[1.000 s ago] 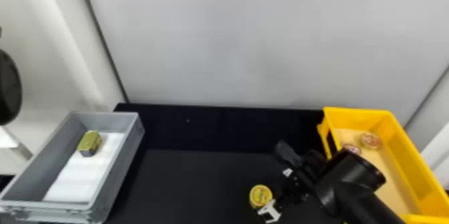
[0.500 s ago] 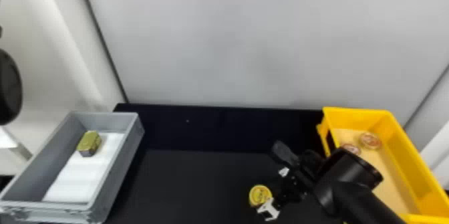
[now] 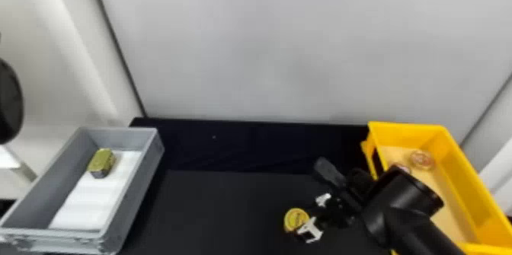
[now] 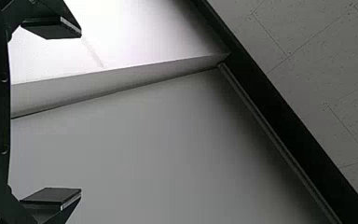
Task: Pick up the round yellow can and place it in the yellow rectangular box
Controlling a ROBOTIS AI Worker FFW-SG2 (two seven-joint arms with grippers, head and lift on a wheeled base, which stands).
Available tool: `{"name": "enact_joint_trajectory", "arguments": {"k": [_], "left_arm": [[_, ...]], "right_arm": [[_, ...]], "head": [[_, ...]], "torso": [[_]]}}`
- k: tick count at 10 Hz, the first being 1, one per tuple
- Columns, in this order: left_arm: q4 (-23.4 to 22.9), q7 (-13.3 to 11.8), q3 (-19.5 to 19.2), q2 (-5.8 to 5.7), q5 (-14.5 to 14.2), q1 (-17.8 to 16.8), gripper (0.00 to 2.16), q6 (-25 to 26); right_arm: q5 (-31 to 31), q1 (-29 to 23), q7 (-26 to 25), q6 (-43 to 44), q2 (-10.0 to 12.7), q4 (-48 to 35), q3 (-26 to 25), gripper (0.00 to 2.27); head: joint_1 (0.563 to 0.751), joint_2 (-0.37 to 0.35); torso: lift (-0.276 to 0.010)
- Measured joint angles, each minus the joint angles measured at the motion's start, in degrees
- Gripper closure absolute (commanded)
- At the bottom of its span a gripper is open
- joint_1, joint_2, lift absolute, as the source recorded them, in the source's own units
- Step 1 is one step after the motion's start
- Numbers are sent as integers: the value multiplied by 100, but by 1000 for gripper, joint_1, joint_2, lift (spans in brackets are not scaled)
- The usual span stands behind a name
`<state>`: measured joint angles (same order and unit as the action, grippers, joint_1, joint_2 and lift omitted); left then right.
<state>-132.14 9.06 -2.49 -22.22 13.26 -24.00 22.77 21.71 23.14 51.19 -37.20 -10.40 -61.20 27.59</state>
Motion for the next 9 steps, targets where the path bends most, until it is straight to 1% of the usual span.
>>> {"name": "enact_joint_trajectory", "arguments": {"k": [1,2,4,5,7,9], "left_arm": [[-15,-8,-3,-9,-6,12,87,13],[-33,-11,-13,-20,-13,26,87,33],[-80,-13,-25,-36,-21,53,87,120],[-127,-16,-35,-74,-22,69,87,211],[-212,-27,10,-178,-23,32,87,419],[-227,-44,71,-237,-20,-21,87,536]], "right_arm": [[168,-169,195,-377,-73,-571,-154,707],[446,-366,481,-869,-161,-1331,-382,708],[1371,-576,1317,-1840,-260,-2851,-900,708],[1846,-519,1591,-2198,-310,-3434,-1100,707],[2649,-214,2015,-2610,-481,-4209,-1552,704],[3068,-22,2049,-2719,-776,-4541,-2109,704]], "head": [[663,54],[663,54],[663,54],[663,54],[663,54],[663,54]], "torso": [[-10],[-10],[-10],[-10],[-10],[-10]]}}
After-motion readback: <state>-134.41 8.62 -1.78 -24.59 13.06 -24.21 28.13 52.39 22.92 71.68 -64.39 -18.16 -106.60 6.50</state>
